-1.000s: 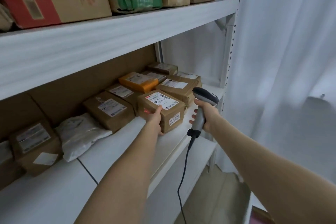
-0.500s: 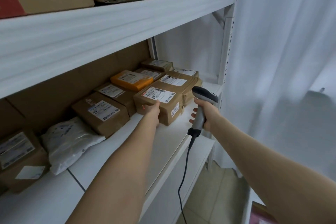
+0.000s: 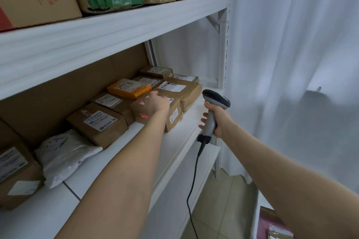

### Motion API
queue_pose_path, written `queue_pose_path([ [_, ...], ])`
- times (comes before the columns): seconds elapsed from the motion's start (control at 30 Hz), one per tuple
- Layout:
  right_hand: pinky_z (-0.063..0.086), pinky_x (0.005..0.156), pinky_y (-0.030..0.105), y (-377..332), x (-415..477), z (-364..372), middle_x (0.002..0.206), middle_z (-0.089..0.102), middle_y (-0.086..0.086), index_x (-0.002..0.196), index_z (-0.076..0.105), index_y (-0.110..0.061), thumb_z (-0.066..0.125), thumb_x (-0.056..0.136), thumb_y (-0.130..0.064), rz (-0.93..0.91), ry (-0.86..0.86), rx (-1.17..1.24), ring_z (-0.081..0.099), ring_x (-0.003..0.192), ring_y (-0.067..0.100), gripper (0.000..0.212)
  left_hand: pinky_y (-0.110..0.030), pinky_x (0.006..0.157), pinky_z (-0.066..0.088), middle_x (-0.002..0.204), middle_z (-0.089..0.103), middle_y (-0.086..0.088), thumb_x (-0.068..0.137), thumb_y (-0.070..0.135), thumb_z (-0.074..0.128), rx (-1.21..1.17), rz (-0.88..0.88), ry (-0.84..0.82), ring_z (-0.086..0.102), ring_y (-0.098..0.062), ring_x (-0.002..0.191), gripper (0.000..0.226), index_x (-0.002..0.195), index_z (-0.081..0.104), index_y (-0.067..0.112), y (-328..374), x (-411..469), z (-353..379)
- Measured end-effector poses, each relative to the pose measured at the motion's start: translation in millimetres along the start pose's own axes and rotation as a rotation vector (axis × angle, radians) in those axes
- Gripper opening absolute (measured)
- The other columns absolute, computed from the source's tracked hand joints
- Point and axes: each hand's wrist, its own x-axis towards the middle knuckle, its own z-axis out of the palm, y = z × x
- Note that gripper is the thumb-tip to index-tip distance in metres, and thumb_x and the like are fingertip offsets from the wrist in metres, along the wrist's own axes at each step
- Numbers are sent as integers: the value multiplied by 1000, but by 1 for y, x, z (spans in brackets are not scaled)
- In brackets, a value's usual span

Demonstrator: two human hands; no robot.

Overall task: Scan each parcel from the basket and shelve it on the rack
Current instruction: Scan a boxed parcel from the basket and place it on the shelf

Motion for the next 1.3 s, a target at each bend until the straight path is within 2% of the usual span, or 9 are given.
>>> queue_pose_path([
  [0.07, 54, 78, 44, -3, -10, -19, 98, 57, 9, 128, 56, -9, 70, 87, -23, -12, -2, 45, 58, 87, 25, 46, -38, 94, 50, 136, 46, -10, 92, 20, 57, -5, 26, -112, 52, -27, 117, 39, 131, 53, 22, 12, -20, 18],
  [0.17, 53, 85, 45, -10, -23, -60, 84, 59, 8, 129, 56, -12, 69, 88, -19, -29, 25, 130, 58, 73, 22, 44, -37, 96, 47, 138, 43, -11, 89, 19, 58, 103, 84, -285, 48, -30, 121, 44, 133, 52, 18, 28, -60, 53],
  [0.3, 54, 68, 41, -19, -45, -130, 90, 58, 8, 117, 59, -12, 67, 90, -22, -20, 90, 187, 59, 79, 21, 30, -30, 94, 41, 143, 41, -12, 88, 19, 58, 134, 163, -482, 50, -30, 120, 52, 138, 46, 14, 51, -123, 98],
  [0.4, 54, 73, 41, -21, -61, -192, 86, 58, 8, 102, 60, -10, 66, 91, -22, 4, 164, 256, 59, 77, 20, 17, -26, 84, 38, 144, 41, -11, 88, 19, 58, 160, 203, -581, 53, -26, 112, 52, 138, 46, 13, 68, -174, 135],
  [0.5, 54, 80, 42, -18, -76, -254, 81, 57, 7, 93, 60, -13, 66, 92, -21, 21, 236, 331, 59, 76, 19, 10, -32, 101, 41, 147, 38, -13, 90, 17, 57, 197, 207, -692, 47, -30, 125, 55, 142, 41, 11, 79, -228, 174],
  [0.8, 54, 65, 37, -2, -102, -406, 75, 62, 5, 97, 63, -11, 68, 88, -21, 82, 426, 474, 61, 70, 20, 15, -36, 109, 37, 148, 33, -16, 91, 14, 58, 284, 215, -915, 42, -32, 130, 53, 141, 41, 10, 79, -364, 280],
  [0.9, 56, 73, 36, 5, -96, -440, 63, 61, 3, 87, 63, -12, 66, 89, -20, 91, 484, 517, 60, 60, 16, 10, -31, 102, 38, 144, 37, -15, 90, 14, 57, 315, 218, -954, 48, -30, 124, 51, 139, 43, 9, 72, -385, 314],
  [1.03, 54, 94, 41, 11, -73, -478, 72, 60, 6, 86, 60, -9, 66, 90, -18, 115, 559, 543, 60, 65, 17, 11, -32, 104, 40, 144, 38, -16, 89, 14, 57, 378, 213, -1003, 48, -31, 124, 52, 139, 43, 8, 63, -398, 364],
  [1.3, 54, 85, 42, 15, 20, -535, 76, 60, 8, 91, 62, -9, 66, 91, -16, 164, 636, 565, 60, 72, 18, 8, -31, 102, 39, 144, 42, -14, 91, 18, 59, 466, 178, -1054, 46, -27, 127, 52, 140, 43, 11, 41, -379, 479],
])
